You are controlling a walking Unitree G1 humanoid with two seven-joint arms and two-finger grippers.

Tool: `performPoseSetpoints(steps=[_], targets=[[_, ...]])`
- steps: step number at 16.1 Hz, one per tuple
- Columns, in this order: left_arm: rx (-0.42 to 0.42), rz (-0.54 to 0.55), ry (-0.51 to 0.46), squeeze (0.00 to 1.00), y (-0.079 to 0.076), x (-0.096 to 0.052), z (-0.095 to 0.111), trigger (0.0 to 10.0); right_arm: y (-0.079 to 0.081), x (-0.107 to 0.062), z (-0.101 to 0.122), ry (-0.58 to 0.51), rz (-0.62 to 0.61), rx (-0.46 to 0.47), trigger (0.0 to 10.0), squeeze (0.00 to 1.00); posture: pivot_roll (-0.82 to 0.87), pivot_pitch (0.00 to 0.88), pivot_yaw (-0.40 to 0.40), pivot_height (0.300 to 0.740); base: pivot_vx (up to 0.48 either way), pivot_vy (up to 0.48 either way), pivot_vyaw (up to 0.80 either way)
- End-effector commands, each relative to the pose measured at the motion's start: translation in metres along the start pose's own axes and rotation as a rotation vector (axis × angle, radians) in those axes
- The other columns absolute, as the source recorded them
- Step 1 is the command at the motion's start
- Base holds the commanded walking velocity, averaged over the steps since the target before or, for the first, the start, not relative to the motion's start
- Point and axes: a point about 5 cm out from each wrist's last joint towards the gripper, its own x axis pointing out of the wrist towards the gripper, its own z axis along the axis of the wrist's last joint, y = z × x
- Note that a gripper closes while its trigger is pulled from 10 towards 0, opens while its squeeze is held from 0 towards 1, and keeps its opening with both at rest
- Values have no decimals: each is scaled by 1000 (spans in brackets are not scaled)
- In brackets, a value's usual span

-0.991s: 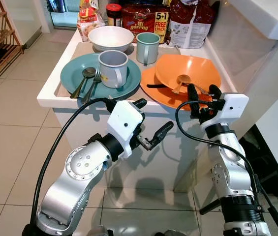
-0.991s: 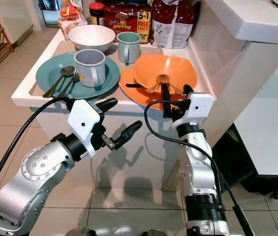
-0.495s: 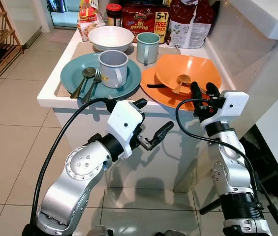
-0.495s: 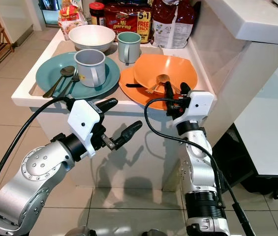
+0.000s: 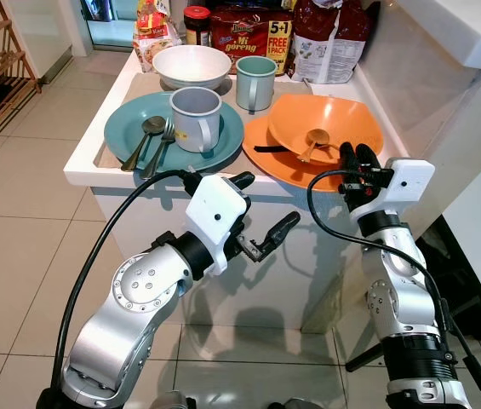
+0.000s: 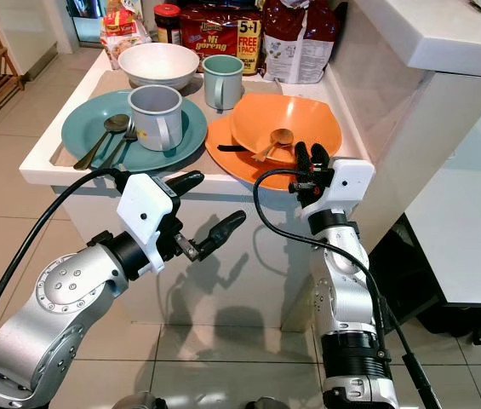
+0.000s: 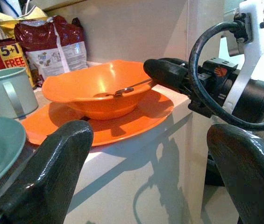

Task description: Setting the table

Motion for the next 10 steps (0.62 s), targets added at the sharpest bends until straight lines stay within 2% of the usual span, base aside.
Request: performPoseSetpoints(steps=[1,8,10], targets=[[2,-25,-2,0,-3,1,0,10000,-2,2,2,-19,-15,7,0,0,79,65,-43,740,0,0,0],[1,-24,3,0,0,1,-3,10000,0,3,5,-36,-17,6,0,0,79,65,-41,740,0,0,0],[5,-23,2,0,1,0,-2,10000,3,5,17,-86,-7,-9,0,0,80,64,-37,740,0,0,0]])
